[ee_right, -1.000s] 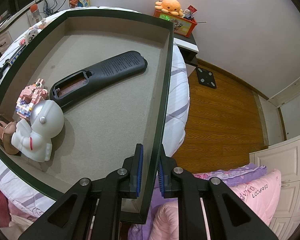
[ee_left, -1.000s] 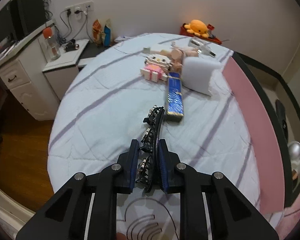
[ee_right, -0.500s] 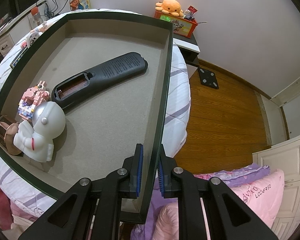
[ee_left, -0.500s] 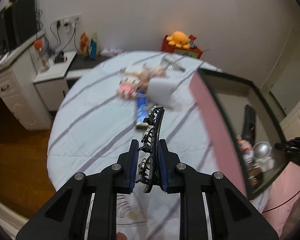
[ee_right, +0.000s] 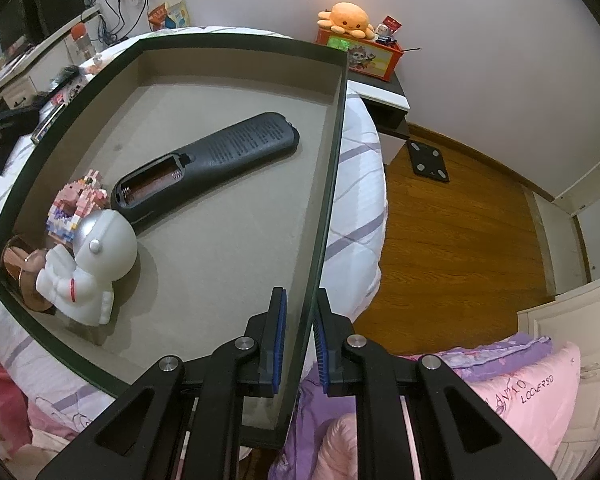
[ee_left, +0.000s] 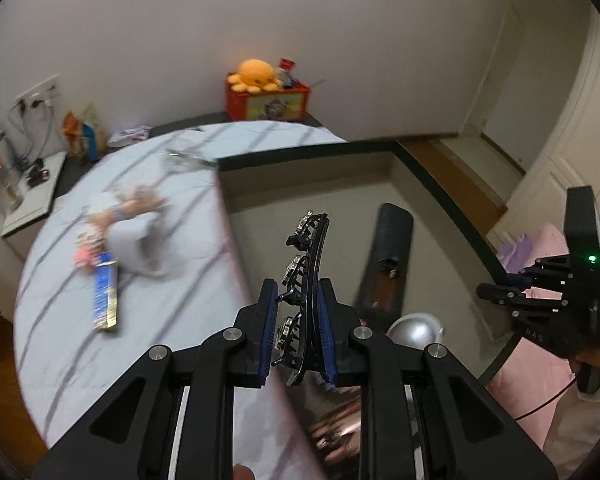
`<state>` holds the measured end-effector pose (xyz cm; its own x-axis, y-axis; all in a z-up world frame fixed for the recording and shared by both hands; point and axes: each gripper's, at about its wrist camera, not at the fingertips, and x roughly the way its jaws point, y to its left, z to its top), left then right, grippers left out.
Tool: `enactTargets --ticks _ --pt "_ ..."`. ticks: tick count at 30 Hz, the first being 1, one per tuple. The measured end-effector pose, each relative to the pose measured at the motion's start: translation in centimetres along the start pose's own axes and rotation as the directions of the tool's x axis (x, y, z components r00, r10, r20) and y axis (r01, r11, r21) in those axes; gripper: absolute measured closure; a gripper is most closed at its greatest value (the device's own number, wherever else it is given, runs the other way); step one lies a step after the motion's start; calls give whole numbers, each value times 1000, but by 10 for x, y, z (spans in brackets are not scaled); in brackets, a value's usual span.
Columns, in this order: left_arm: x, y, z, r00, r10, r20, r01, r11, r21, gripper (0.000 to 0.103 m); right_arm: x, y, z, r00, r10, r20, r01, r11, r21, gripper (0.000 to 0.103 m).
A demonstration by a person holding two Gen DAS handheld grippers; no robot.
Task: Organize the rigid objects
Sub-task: 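Carry the black toy train into the pink box and release it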
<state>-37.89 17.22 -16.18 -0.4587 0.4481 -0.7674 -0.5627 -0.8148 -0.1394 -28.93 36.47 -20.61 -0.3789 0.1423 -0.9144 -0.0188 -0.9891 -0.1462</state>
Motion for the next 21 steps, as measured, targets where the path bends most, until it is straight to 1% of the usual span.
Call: enactTargets --ticks 2,4,5,7,12,14,16,17,18,19,20,21 --pt "13 -10 4 999 25 -21 -24 1000 19 83 1 0 2 1000 6 5 -6 1000 -2 88" --pt "23 -15 6 999 16 -42 -15 1000 25 83 1 -2 4 1000 16 9 -16 1000 -4 88" --pt "29 -16 7 998 23 -51 -22 999 29 83 1 -3 7 1000 22 11 -22 1000 -6 88" --pt "37 -18 8 996 50 -71 -47 998 35 83 2 -5 11 1000 26 15 -26 1000 -12 88" --pt "56 -15 7 991 79 -111 -76 997 34 83 6 -7 21 1000 18 16 -18 999 -27 88" --pt "58 -14 6 990 79 -114 -75 997 34 82 7 -8 25 1000 17 17 -16 999 -31 88" --pt "58 -15 8 991 70 -115 -68 997 25 72 8 -8 27 1000 12 15 -12 999 -34 88" --pt "56 -15 9 993 48 -107 -46 999 19 54 8 -9 29 1000 11 14 -11 999 -34 88" --pt "53 -16 9 994 32 -100 -30 999 16 41 9 -10 30 1000 10 12 -10 999 -36 88" --pt "47 -17 11 996 -9 -90 10 1000 10 26 9 -10 31 1000 10 10 -10 999 -37 88" --pt "43 -18 12 996 -27 -79 28 1000 4 11 10 -9 32 1000 7 8 -7 999 -39 88" --pt "36 -17 12 998 -20 -60 20 1000 4 8 9 -9 33 1000 5 6 -5 999 -40 88"
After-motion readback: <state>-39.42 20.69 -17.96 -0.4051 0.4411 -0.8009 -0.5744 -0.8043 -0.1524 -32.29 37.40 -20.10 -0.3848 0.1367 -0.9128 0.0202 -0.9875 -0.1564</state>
